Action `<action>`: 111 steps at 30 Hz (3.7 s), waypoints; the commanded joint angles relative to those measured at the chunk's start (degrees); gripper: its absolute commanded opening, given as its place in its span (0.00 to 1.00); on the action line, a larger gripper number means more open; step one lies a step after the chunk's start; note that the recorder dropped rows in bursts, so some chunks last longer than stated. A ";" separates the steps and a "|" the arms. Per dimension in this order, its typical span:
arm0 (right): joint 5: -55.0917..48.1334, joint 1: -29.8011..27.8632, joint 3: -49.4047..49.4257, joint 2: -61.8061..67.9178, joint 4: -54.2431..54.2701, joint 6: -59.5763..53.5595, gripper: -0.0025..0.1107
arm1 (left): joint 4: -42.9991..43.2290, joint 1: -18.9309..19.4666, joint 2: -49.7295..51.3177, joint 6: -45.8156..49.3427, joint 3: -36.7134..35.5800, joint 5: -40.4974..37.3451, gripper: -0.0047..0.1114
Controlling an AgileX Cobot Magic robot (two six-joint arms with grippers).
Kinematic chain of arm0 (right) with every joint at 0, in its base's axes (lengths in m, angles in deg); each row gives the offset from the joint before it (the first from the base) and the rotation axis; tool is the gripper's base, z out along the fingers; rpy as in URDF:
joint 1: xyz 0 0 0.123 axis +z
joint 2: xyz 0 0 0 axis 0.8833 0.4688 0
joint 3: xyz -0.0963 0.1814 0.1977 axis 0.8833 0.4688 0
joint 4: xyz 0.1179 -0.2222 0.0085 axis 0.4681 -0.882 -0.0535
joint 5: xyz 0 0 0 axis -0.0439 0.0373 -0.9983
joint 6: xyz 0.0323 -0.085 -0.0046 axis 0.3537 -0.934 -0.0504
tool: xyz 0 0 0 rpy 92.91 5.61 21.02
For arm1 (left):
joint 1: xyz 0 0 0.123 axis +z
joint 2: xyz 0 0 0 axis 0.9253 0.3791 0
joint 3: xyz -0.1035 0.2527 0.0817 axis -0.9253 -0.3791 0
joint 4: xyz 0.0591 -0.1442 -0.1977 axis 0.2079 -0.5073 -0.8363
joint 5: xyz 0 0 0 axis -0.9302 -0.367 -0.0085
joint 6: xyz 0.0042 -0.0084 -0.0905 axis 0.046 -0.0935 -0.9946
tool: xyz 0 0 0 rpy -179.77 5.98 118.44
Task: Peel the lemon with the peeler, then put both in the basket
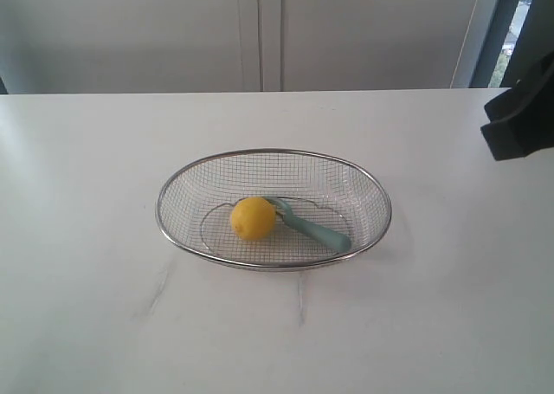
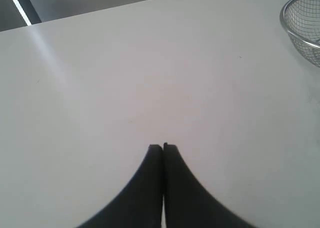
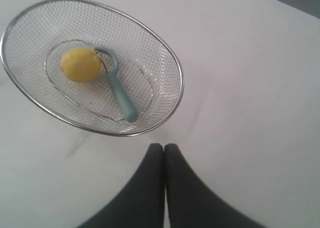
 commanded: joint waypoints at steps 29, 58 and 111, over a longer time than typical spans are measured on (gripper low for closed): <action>59.62 -24.33 45.18 -50.10 1.40 24.43 0.02 | -0.63 0.10 -0.27 -0.28 -0.24 -0.23 0.04; 34.83 -16.37 60.78 -55.91 -0.73 11.95 0.02 | -0.63 0.10 -0.27 -0.28 -0.24 -0.23 0.04; 34.60 -16.35 60.78 -55.91 -0.73 11.95 0.02 | -0.63 0.10 -0.27 -0.28 -0.24 -0.23 0.04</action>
